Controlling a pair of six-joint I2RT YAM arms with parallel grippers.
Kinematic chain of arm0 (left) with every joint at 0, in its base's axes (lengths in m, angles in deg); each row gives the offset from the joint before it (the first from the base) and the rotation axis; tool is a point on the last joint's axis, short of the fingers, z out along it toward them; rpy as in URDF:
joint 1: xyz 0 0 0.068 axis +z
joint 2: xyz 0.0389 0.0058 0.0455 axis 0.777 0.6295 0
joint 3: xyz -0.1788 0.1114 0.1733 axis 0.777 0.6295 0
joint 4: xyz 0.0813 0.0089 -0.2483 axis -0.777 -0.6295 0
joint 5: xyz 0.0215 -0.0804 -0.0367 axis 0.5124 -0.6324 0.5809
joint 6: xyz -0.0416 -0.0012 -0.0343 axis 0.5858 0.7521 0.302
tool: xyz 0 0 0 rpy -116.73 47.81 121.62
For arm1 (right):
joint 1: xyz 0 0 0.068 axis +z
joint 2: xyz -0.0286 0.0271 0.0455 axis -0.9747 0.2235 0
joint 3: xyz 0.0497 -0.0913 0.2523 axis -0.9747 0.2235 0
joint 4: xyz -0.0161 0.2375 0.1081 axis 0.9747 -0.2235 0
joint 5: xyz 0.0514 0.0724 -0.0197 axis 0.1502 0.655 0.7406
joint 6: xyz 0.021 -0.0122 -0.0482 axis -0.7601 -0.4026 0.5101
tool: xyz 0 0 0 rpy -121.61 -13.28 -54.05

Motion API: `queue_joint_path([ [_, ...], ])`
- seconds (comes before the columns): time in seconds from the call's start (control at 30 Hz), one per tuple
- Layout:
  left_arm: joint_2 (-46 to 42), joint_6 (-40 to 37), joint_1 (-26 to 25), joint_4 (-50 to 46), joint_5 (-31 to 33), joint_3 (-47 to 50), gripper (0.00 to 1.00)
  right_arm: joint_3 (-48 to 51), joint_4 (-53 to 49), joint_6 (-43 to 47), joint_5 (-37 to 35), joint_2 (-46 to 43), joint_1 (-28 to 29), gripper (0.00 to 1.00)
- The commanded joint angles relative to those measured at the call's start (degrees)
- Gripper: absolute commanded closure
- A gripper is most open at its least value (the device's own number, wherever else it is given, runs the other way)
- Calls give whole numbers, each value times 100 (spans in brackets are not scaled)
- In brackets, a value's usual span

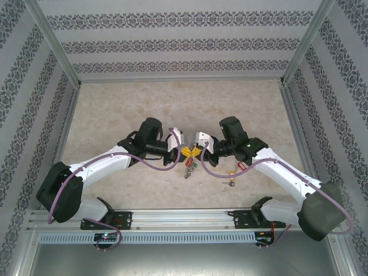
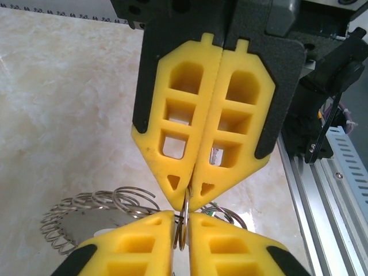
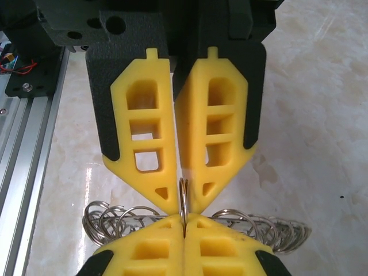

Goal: Put the keys on the keyring

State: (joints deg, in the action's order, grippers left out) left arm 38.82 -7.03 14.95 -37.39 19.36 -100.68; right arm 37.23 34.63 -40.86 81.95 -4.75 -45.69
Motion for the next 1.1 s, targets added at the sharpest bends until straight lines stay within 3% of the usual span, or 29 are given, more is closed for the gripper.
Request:
queue_joint_path([
  [0.0,84,-213,-108,-183,-1,-232,100,-277,-63,100,94,-20,96,100],
  [0.07,51,-196,-106,-127,8,-186,100,-283,-68,100,44,-61,95,100],
  [0.2,-57,214,-105,709,100,156,100,-110,152,24,-200,-313,40,84],
  [0.5,-58,1415,-69,2774,182,811,100,578,1179,-1005,-292,-1441,-466,80],
  [0.63,-54,1614,-62,3085,223,899,100,692,1453,-2861,-2021,-1637,-780,79],
  [0.8,-176,1523,-62,2912,451,884,100,420,524,-5383,-3236,-1427,-1583,79],
  [0.97,-315,1410,-53,2659,546,851,100,142,-1176,-6200,-3631,-1008,-2017,77],
  [1.07,-368,1376,-53,2540,575,830,100,175,-1880,-6539,-3428,-722,-2175,76],
])
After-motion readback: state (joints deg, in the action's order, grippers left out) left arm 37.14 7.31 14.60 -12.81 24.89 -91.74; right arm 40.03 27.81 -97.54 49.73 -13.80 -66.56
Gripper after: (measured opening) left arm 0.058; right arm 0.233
